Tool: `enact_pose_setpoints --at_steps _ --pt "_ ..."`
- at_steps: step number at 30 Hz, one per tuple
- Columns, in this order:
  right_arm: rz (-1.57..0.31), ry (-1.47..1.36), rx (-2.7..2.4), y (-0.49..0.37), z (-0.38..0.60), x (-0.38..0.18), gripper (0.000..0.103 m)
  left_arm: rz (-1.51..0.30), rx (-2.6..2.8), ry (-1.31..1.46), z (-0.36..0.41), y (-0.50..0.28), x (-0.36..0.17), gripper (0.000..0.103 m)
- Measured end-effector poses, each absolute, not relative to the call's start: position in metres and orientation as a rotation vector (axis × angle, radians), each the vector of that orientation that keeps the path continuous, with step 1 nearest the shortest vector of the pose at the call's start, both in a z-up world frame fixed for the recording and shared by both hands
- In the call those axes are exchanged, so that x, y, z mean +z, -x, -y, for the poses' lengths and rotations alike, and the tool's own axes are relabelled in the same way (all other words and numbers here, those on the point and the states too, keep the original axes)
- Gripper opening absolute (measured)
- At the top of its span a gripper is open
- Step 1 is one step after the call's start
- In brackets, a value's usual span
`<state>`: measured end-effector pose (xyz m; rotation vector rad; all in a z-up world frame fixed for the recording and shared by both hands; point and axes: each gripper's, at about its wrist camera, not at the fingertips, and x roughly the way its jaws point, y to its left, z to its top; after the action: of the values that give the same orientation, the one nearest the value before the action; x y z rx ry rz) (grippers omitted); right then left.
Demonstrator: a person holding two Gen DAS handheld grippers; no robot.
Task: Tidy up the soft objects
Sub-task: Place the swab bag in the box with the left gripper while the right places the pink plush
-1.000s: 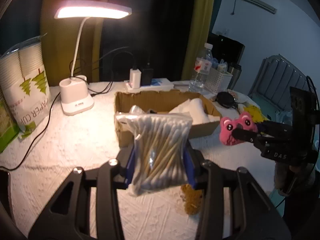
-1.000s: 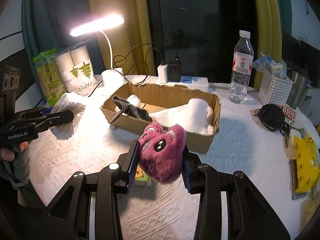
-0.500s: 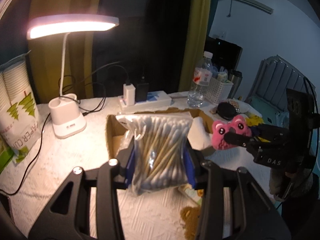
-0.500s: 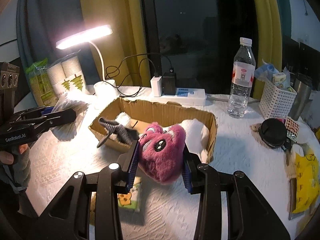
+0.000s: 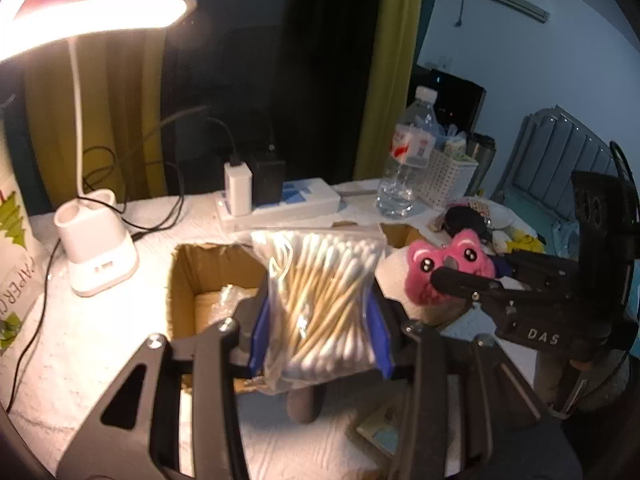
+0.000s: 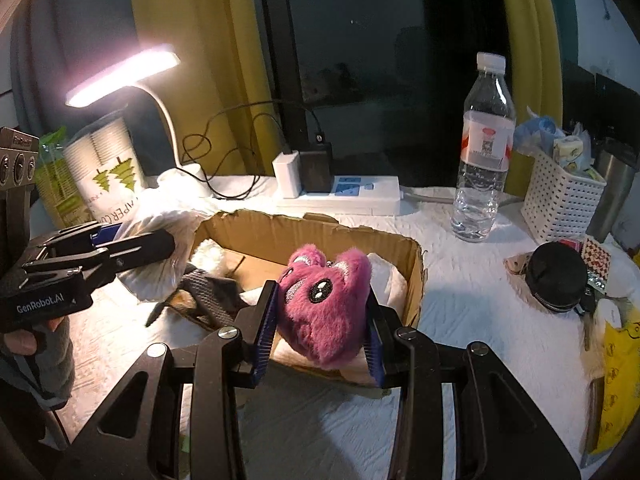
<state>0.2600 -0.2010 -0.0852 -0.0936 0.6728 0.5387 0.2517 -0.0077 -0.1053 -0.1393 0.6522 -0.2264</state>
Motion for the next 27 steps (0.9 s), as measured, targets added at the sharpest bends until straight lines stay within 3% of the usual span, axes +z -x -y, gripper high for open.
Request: enact_pose_setpoints --at_steps 16,21,27 --pt "-0.740 0.076 0.542 -0.288 0.200 -0.112 0.044 -0.776 -0.201 0.127 0.027 -0.294 -0.145 0.044" --pt "-0.729 0.076 0.535 -0.285 0.201 -0.107 0.056 -0.763 -0.202 0.125 0.026 -0.289 -0.138 0.055" --pt "-0.706 0.085 0.527 -0.277 0.202 -0.097 0.058 -0.729 -0.202 0.119 0.025 -0.279 -0.123 0.064"
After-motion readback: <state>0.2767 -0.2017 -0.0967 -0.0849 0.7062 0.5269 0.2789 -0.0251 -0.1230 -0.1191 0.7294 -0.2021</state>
